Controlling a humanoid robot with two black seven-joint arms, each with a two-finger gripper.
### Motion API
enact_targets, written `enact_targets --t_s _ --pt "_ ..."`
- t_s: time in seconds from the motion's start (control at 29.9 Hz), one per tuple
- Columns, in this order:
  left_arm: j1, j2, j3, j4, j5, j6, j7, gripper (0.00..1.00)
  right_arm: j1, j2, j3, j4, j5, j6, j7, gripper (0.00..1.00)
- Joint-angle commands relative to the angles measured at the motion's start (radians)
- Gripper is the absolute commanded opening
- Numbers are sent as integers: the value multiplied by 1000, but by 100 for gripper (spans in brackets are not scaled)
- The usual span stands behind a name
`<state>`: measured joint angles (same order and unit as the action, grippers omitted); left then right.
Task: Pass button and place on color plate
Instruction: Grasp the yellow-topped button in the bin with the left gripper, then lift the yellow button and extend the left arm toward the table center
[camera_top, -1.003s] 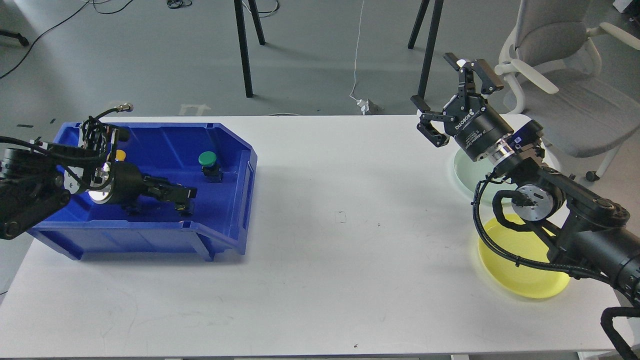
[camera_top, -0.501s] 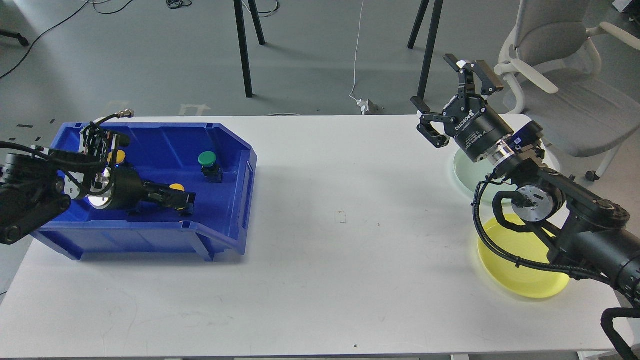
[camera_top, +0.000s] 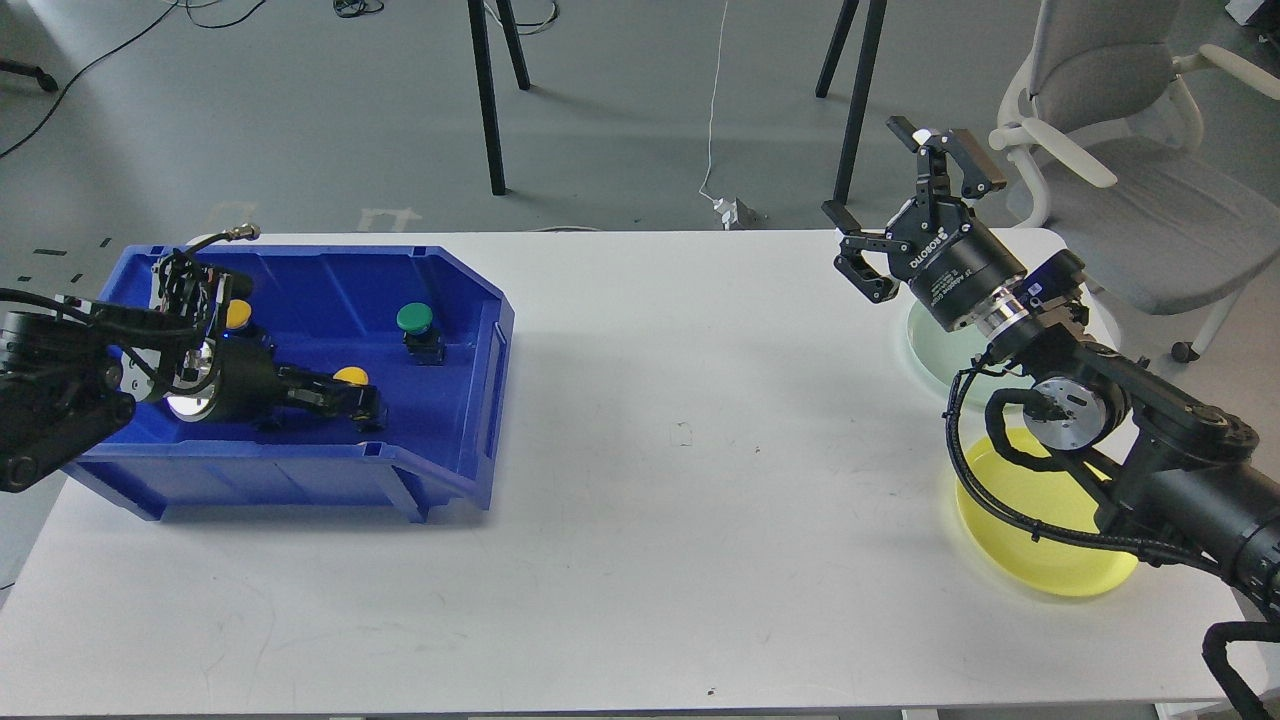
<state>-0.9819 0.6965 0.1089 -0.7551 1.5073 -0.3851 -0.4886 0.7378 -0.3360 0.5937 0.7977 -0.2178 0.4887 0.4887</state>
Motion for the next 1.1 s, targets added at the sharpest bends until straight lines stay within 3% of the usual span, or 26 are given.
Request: enact_targets --t_s 0.0,0.2,0.57,0.77,0.94,1.07 --pt "0 0 0 0 1 2 0 30 0 0 1 0 0 0 0 99" --pt "0 0 0 0 -1 14 0 10 -2 0 0 0 0 0 0 99" --pt "-52 12 -15 -30 -13 -6 0 8 -2 0 5 -3 0 0 0 99" --pt "-119 136 -122 -203 -24 -104 0 8 0 2 66 -15 -2 0 0 99" --pt "-104 247 -345 -412 -155 -104 0 8 2 0 87 -12 -2 0 0 99" --pt "-104 253 -463 -506 -388 -104 0 9 -1 -26 98 0 0 0 0 99"
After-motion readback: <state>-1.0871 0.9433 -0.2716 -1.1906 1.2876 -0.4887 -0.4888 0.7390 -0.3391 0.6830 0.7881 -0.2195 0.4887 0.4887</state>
